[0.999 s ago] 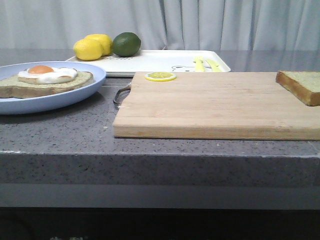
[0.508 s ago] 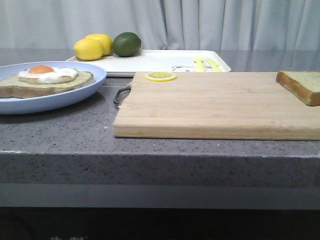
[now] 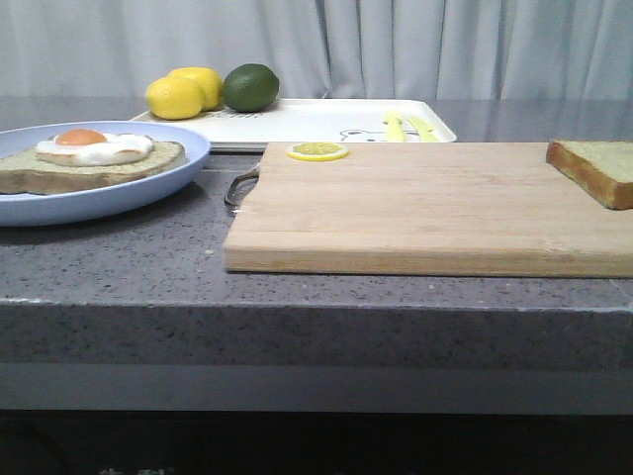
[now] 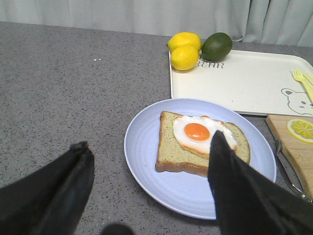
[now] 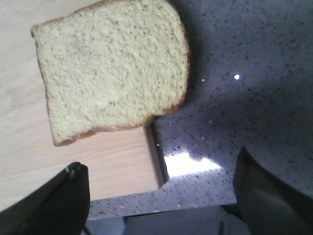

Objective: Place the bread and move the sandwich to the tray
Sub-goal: 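Grasp the plain bread slice edge with the right gripper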

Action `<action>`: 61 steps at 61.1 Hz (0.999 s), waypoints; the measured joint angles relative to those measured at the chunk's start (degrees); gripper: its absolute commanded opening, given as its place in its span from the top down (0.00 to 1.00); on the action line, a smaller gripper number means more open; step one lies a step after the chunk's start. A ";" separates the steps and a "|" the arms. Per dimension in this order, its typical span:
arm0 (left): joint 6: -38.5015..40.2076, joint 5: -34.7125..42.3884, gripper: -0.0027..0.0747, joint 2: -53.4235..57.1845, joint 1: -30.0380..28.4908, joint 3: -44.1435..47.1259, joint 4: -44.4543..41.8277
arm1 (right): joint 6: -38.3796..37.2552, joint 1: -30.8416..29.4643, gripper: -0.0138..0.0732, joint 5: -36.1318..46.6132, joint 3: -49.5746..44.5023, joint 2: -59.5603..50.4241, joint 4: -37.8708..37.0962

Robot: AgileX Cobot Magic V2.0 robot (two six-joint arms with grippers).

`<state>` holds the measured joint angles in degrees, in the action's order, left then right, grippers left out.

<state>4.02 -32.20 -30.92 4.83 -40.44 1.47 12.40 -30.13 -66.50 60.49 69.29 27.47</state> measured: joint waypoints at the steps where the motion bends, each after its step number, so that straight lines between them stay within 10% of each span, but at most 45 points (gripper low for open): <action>1: 0.00 0.00 0.33 0.00 0.00 0.00 0.00 | 1.57 -1.00 0.14 -0.36 0.00 0.75 2.16; 16: 0.00 0.00 0.33 0.00 0.00 0.00 -0.09 | 14.58 -10.72 0.14 -2.81 0.09 9.91 20.38; 61: 0.00 0.00 0.33 0.00 0.00 0.00 -0.09 | 27.39 -9.12 0.16 -1.99 0.72 27.54 27.38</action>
<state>4.02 -32.20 -30.92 4.83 -40.44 1.38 39.79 -39.26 -68.48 61.21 96.83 54.85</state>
